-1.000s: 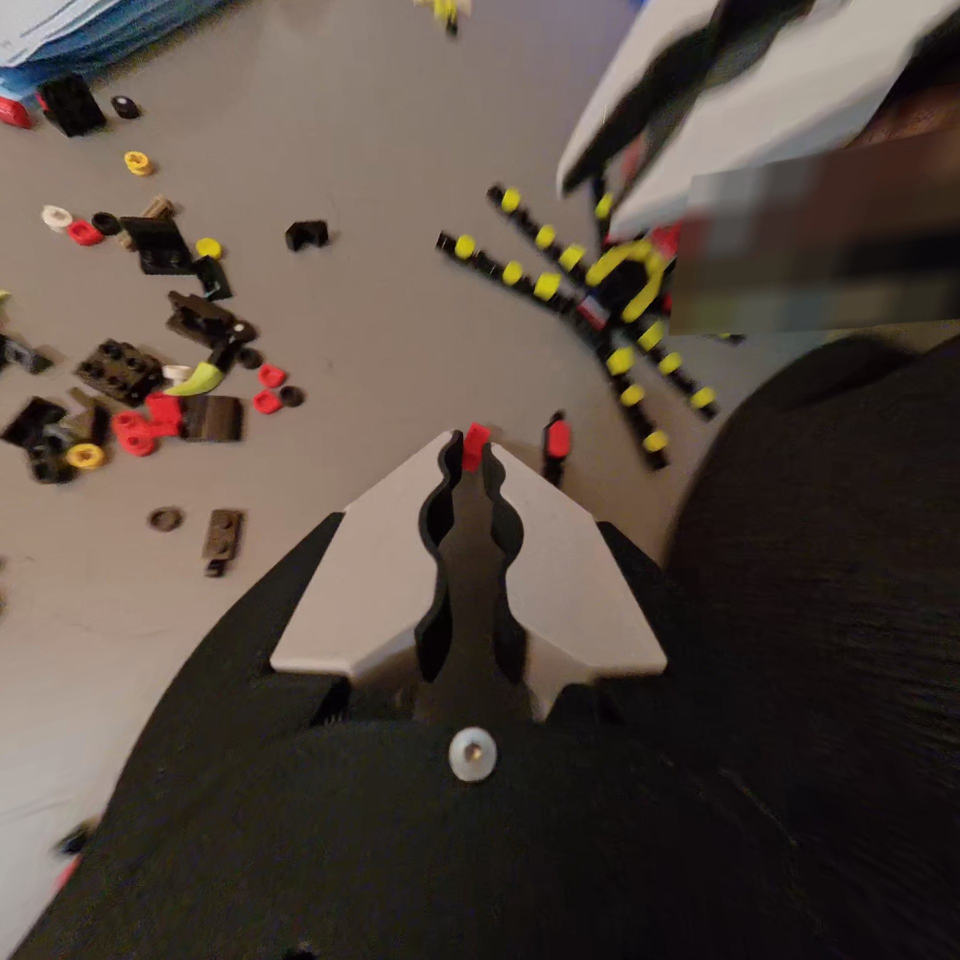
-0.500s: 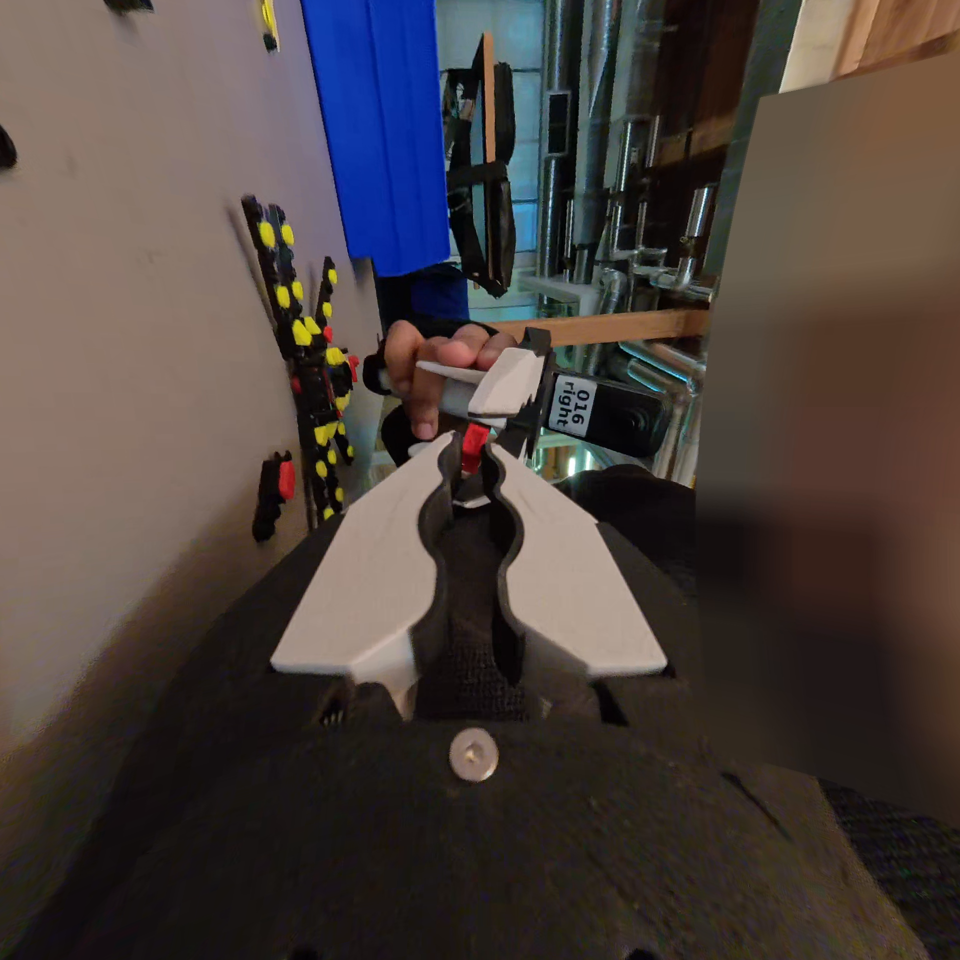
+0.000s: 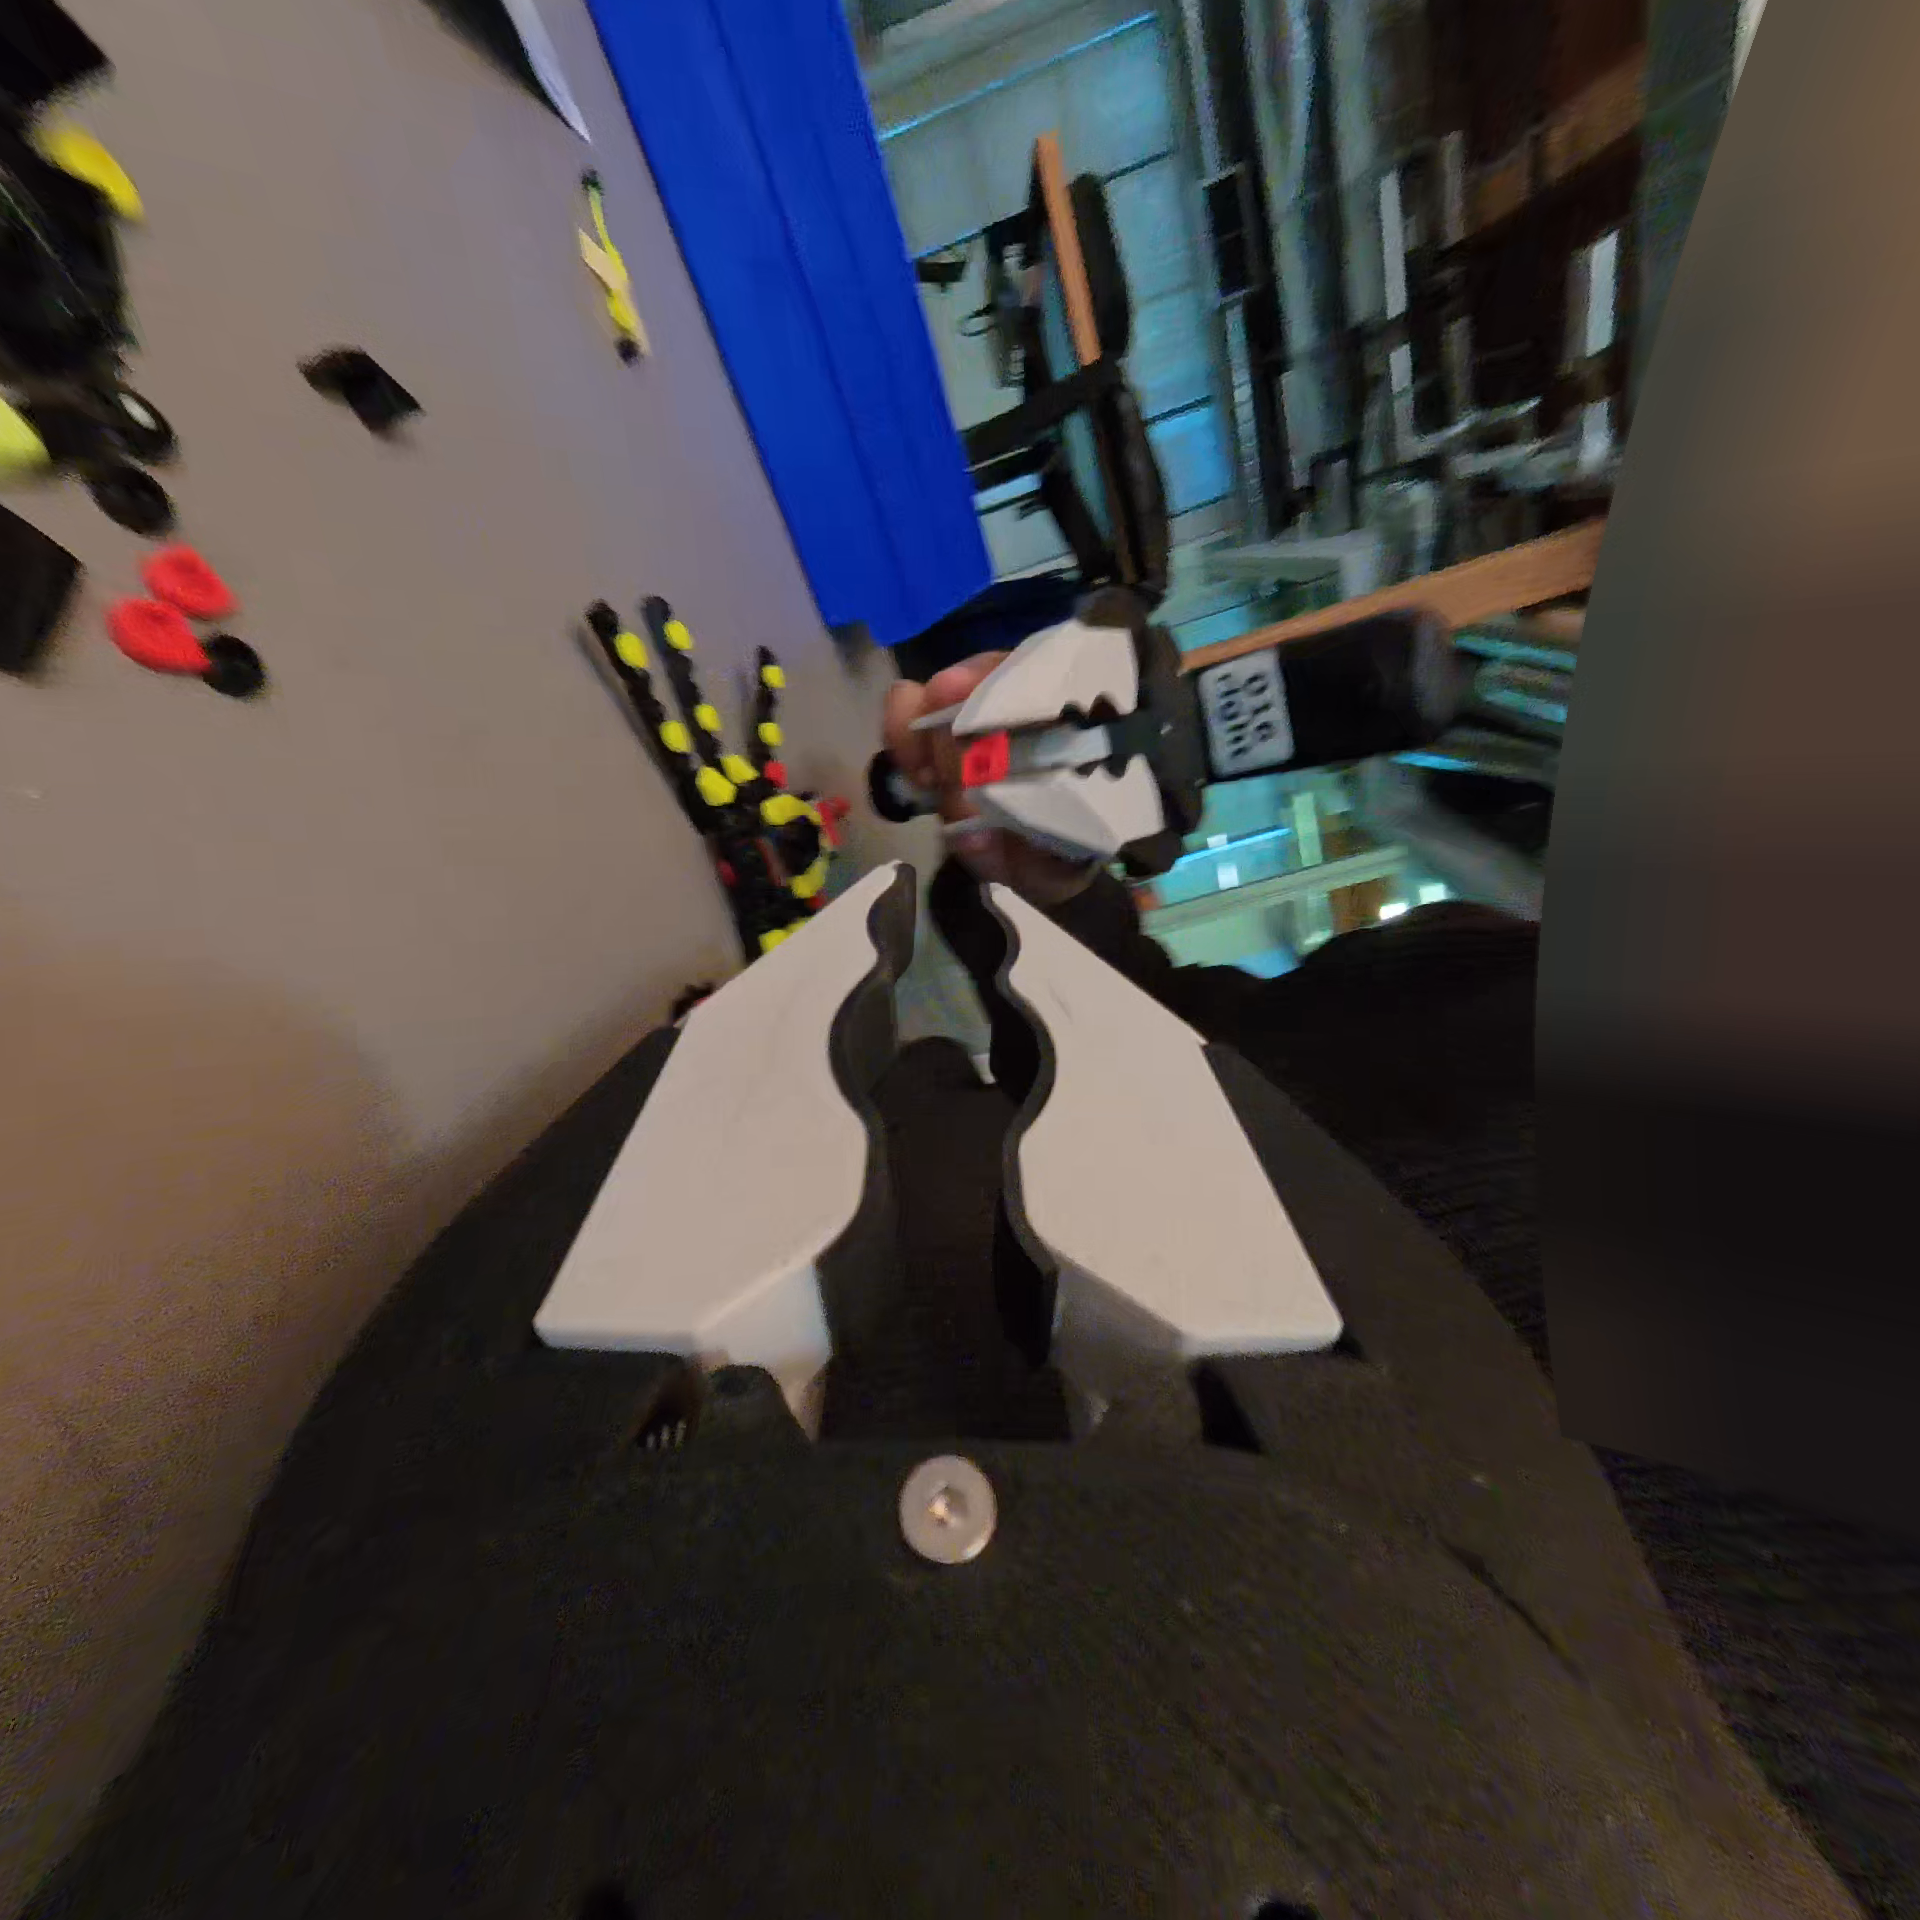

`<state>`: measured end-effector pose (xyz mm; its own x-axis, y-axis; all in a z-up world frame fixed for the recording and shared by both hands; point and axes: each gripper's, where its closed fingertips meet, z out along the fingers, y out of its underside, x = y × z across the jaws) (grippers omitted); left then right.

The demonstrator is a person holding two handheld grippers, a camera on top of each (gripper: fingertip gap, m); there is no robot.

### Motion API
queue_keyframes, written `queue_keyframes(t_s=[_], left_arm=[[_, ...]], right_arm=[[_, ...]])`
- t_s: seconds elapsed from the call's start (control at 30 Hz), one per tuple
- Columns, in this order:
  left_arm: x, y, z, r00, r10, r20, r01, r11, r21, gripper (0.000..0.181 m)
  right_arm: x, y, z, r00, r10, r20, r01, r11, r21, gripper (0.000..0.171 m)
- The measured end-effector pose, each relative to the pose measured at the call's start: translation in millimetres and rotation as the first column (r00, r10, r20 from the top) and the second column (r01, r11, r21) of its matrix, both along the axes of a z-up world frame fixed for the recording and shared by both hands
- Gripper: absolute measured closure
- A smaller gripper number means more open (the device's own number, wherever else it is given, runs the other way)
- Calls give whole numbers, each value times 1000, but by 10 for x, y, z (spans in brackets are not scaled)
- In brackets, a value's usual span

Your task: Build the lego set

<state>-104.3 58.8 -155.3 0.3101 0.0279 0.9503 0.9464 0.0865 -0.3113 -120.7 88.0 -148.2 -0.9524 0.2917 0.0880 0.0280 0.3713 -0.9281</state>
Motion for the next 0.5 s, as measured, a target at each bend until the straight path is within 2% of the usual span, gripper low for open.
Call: queue_keyframes(t_s=[0.1,0.17,0.27,0.3,0.37,0.43,0.5], left_arm=[[32,17,-251,982,-50,-183,1,965,-262,167],[102,78,-424,947,-141,-290,1,900,-435,162],[225,170,-681,882,-302,-362,5,773,-634,152],[247,193,-741,861,-343,-375,-2,737,-676,156],[268,251,-759,833,-381,-401,-17,707,-707,161],[224,259,-792,817,-396,-420,-55,671,-740,174],[128,228,-799,813,-375,-445,-119,642,-758,174]], right_arm=[[-182,172,-41,993,-108,45,106,994,32,164],[-232,275,-8,988,-144,60,143,990,18,165],[-228,398,18,984,-168,61,168,986,8,165],[-209,425,7,984,-169,62,169,986,10,165],[-169,454,-36,985,-162,63,161,987,22,165],[-145,452,-64,986,-153,65,151,988,31,165],[-114,418,-48,989,-134,69,133,991,21,165]])
